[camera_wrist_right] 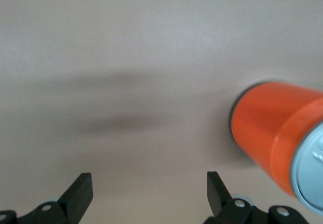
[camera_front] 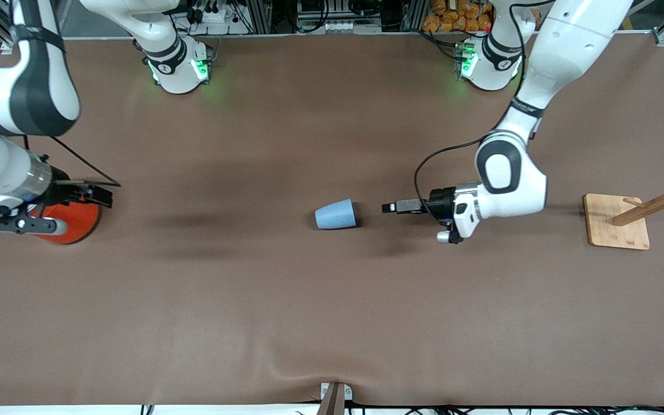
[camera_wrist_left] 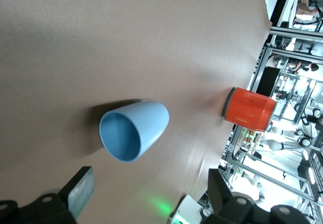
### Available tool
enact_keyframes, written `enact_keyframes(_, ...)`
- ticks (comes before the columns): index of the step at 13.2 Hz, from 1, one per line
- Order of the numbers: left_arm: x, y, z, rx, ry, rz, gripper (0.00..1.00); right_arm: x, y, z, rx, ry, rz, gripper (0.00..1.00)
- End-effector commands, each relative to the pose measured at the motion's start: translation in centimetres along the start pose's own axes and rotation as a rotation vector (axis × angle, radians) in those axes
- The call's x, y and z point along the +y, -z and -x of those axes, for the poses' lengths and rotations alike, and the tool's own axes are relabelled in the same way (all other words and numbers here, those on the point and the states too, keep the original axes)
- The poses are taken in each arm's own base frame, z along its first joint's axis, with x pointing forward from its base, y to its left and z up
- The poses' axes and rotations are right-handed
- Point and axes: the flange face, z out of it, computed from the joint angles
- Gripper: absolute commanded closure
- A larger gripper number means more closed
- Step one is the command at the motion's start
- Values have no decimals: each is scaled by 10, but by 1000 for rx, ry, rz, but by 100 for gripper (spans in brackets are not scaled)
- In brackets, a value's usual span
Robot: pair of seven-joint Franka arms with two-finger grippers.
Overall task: Flip cup
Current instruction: 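Grasp the blue cup's base with the left gripper while the right retracts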
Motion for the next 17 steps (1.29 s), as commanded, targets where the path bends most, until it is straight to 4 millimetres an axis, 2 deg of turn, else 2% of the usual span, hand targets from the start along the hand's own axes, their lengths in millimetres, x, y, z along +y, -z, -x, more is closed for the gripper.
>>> enact_keyframes(1, 4, -29, 7, 52, -4, 31, 0, 29, 31, 14, -18, 43, -41, 0)
enact_keyframes(2, 3, -38, 12, 52, 2, 46, 0, 38, 44, 17, -30, 55, -86, 0)
enact_keyframes(5, -6, -48, 11, 56, 20, 70, 0, 30, 89, 29, -53, 64, -112, 0)
enact_keyframes(7, -11, -62, 17, 54, 9, 90, 0, 32, 113, 29, -5, 61, -108, 0)
enact_keyframes(9, -18, -69, 12, 70, 20, 118, 0, 31, 129, 33, 10, 68, -96, 0)
enact_keyframes(10, -19, -80, 15, 62, 26, 124, 0, 30, 136, 37, 16, 68, -95, 0)
enact_keyframes(13, -19, -97, 15, 61, 50, 147, 0, 30, 157, 61, 46, 28, -95, 0)
enact_keyframes(14, -17, -108, 18, 59, 61, 158, 0, 29, 161, 69, 31, 25, -95, 0)
enact_keyframes(17, -13, -121, 20, 83, 63, 139, 0, 21, 170, 82, 20, 27, -42, 0)
